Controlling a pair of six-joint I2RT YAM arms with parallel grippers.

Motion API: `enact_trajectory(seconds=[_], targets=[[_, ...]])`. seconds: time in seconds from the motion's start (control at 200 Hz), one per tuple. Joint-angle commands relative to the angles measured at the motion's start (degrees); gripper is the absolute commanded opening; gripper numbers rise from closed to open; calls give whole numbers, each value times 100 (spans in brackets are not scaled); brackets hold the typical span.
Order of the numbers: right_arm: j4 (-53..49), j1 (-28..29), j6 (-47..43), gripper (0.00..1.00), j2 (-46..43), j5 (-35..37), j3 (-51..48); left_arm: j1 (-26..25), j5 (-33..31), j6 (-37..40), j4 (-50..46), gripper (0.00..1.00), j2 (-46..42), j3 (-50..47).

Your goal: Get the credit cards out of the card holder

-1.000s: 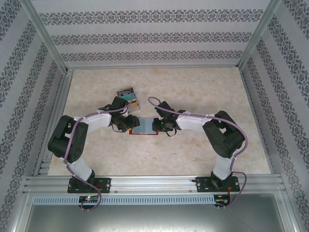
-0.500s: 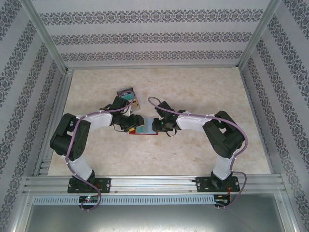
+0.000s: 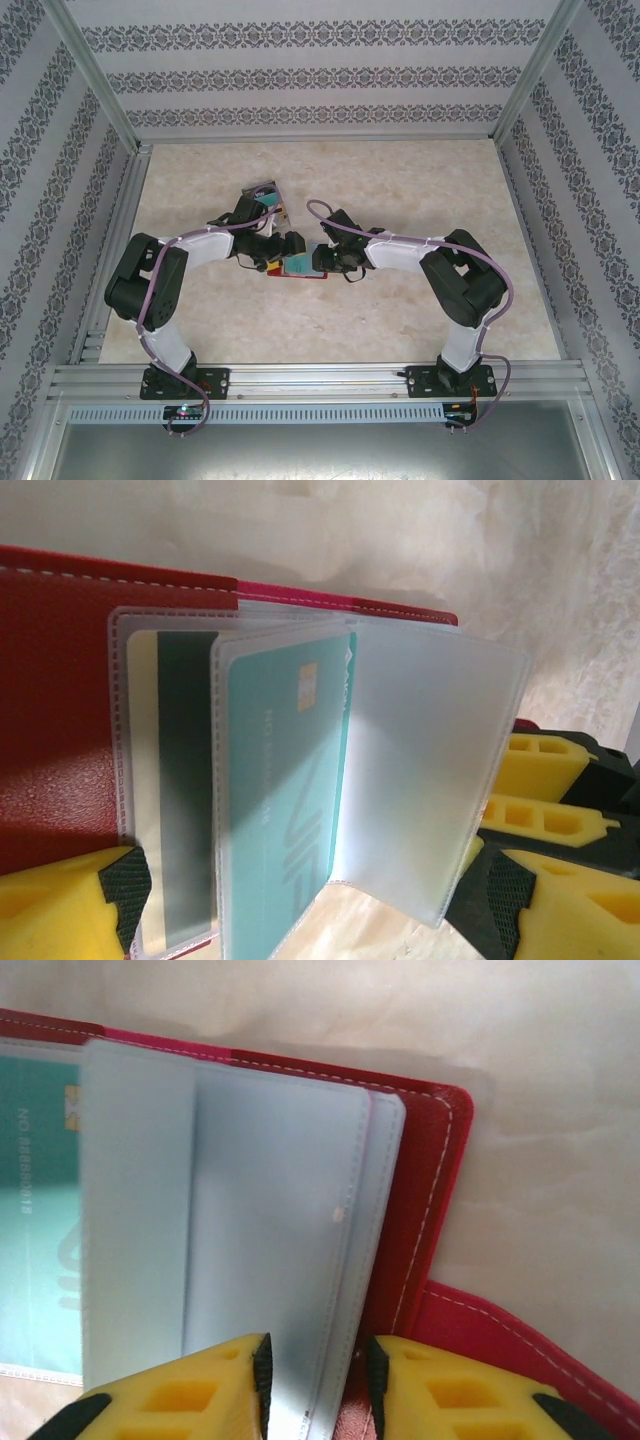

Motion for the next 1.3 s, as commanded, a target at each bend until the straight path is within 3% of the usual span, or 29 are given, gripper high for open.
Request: enact_trajectory(seconds=[0.0, 0.215, 0.36, 0.52, 0.59, 0.759, 1.299], targets=[[-49, -64, 41, 40, -97, 82, -173, -89, -89, 175, -252, 88, 135, 134], [-115, -165, 85, 44, -763, 304, -302, 52, -348, 303, -513, 84, -74, 165], [0, -145, 148, 41, -798, -26, -36, 140, -467, 419, -673, 75, -167, 192], [106, -92, 215, 30, -449, -447, 333, 175, -421, 430, -625, 35, -144, 199], [248, -97, 305, 28, -226, -643, 411, 180, -431, 413, -600, 26, -96, 193], [588, -125, 539, 26, 207, -1059, 494, 182, -497, 456, -647, 21, 36, 147], [1229, -265, 1007, 24, 827, -1698, 569, 180, -523, 440, -679, 21, 318, 43]])
